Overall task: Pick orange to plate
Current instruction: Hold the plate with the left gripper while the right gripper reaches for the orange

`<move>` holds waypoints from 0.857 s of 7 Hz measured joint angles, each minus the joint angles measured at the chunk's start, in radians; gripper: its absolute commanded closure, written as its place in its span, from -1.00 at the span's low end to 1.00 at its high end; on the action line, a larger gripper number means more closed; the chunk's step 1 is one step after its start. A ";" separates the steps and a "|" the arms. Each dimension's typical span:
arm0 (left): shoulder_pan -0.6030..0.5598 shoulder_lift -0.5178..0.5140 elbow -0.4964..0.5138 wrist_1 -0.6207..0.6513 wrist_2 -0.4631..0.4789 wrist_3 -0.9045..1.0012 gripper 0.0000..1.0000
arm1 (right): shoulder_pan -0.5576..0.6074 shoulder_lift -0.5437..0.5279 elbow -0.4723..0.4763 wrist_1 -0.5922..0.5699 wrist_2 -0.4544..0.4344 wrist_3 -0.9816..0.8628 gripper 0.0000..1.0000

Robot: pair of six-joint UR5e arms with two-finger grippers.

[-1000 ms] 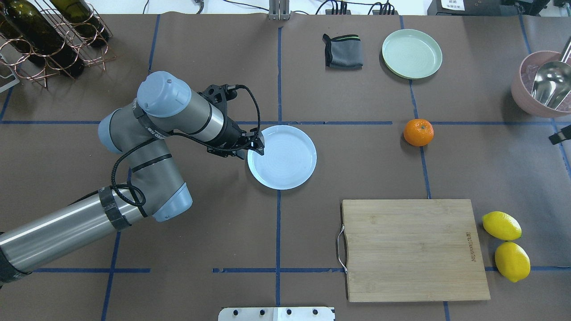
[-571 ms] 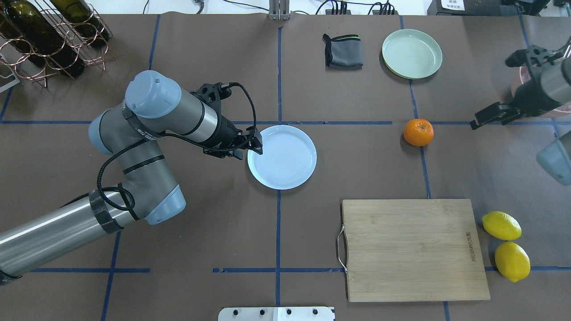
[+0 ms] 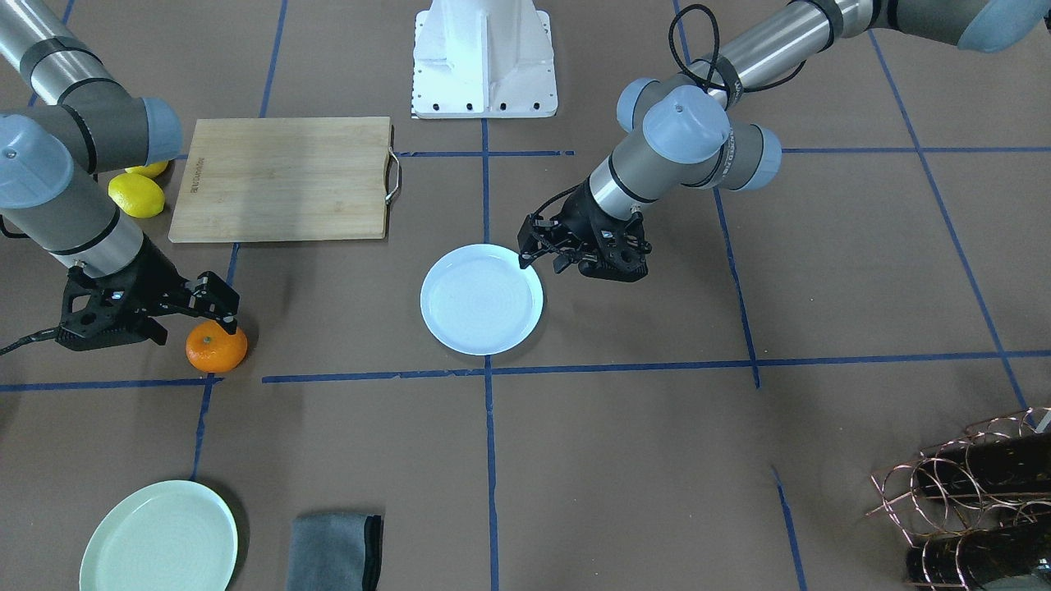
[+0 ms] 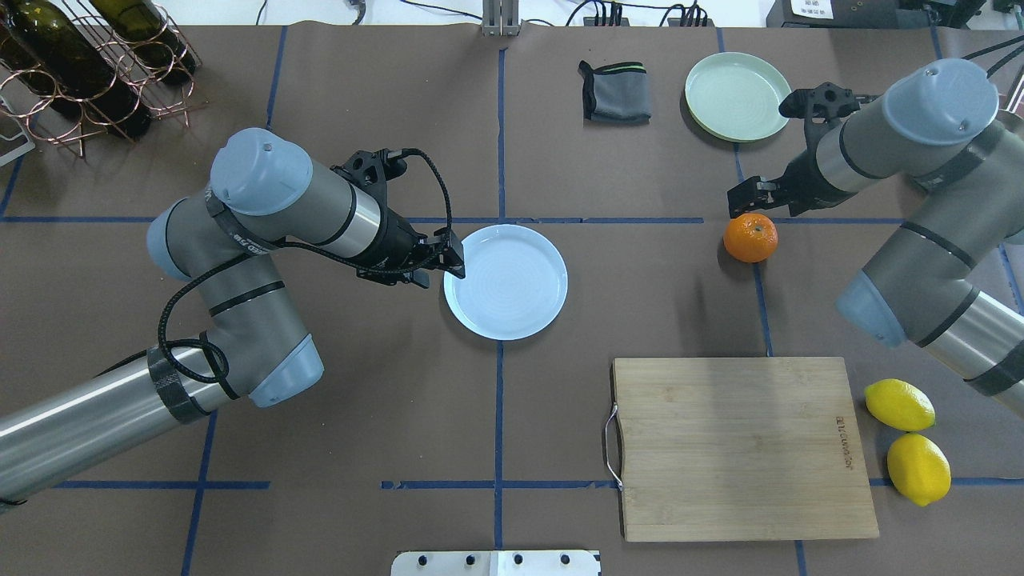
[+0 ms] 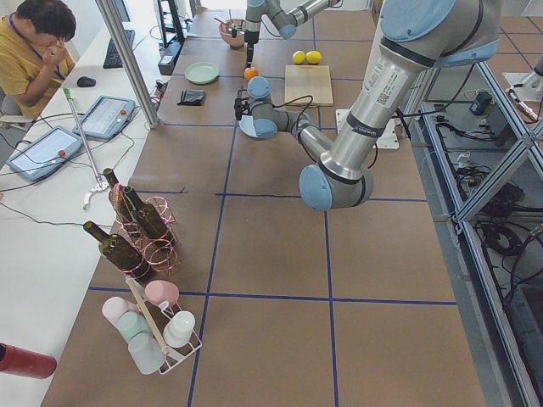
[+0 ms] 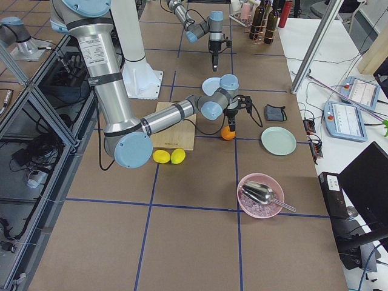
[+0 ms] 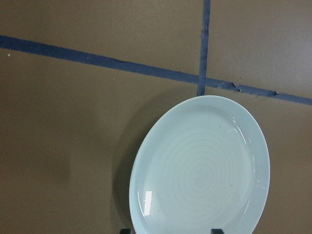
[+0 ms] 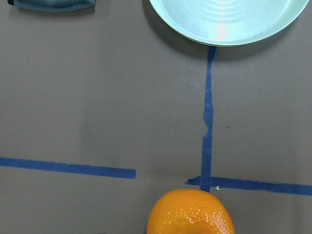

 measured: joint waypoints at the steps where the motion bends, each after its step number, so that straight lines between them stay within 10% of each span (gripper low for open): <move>1: 0.000 0.001 -0.001 0.000 0.001 0.000 -0.29 | -0.009 -0.002 -0.012 0.002 -0.028 0.013 -1.00; 6: 0.001 0.003 -0.010 0.001 0.001 -0.015 -0.30 | -0.035 0.019 -0.082 0.007 -0.048 0.031 -1.00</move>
